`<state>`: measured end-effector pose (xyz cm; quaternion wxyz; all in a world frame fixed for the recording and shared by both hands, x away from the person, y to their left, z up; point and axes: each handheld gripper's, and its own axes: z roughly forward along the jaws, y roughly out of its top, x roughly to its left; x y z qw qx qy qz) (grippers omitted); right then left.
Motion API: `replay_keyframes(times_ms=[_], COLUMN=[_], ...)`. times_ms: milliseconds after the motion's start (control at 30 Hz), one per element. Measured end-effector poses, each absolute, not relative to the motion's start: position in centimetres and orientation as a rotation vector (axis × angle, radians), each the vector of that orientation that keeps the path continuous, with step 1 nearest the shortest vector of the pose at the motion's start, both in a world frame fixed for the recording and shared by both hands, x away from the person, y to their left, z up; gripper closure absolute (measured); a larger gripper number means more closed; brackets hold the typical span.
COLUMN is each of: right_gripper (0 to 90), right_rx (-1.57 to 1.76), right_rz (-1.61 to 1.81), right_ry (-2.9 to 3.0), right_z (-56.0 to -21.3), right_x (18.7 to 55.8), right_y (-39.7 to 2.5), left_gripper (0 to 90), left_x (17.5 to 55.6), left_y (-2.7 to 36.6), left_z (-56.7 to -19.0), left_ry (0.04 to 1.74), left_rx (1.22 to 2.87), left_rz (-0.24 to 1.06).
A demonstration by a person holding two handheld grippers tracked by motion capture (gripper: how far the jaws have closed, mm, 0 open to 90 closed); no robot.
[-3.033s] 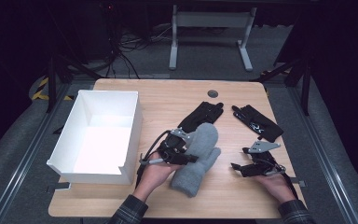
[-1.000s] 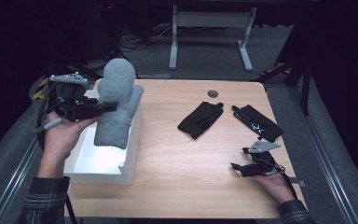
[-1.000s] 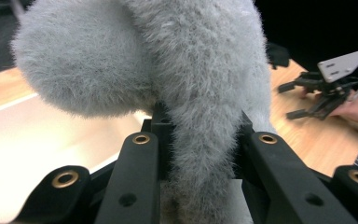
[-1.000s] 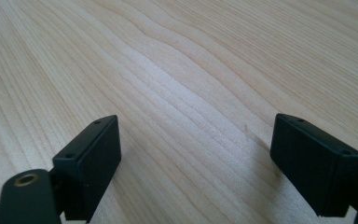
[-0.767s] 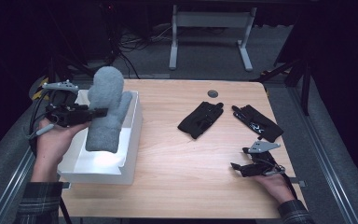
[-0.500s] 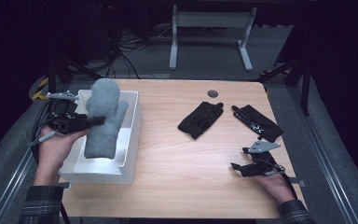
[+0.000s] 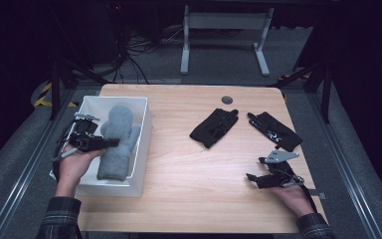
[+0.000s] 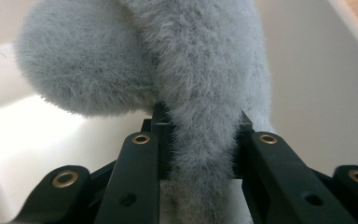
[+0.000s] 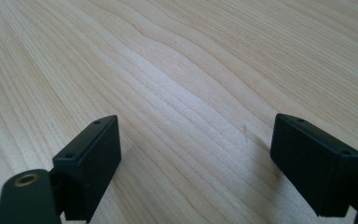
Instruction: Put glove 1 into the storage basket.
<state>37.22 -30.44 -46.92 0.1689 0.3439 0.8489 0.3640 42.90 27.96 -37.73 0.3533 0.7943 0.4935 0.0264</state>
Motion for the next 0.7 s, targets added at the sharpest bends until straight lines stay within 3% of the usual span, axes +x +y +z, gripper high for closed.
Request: replay_keyframes(times_ms=[233, 433, 600, 700], right_gripper=[16.7, 16.7, 16.7, 16.7], right_rx=[0.979, 0.979, 0.98, 0.979], right_rz=[1.034, 1.034, 1.034, 1.034], right_ry=[2.412, 2.412, 2.412, 2.412], right_z=[-46.9, -46.9, -46.9, -46.9], right_x=[37.2, 37.2, 37.2, 37.2], right_y=[-30.4, -30.4, -30.4, -30.4], left_gripper=[71.7, 63.4, 43.7, 32.6], left_x=[44.3, 44.9, 44.6, 44.4], left_y=[28.3, 28.8, 29.0, 28.4], left_z=[-40.1, -41.9, -41.7, -40.7], left_ry=[1.333, 1.406, 1.436, 1.455], left_rx=[2.067, 2.064, 2.024, 2.039], left_rz=[0.034, 0.029, 0.082, 0.182])
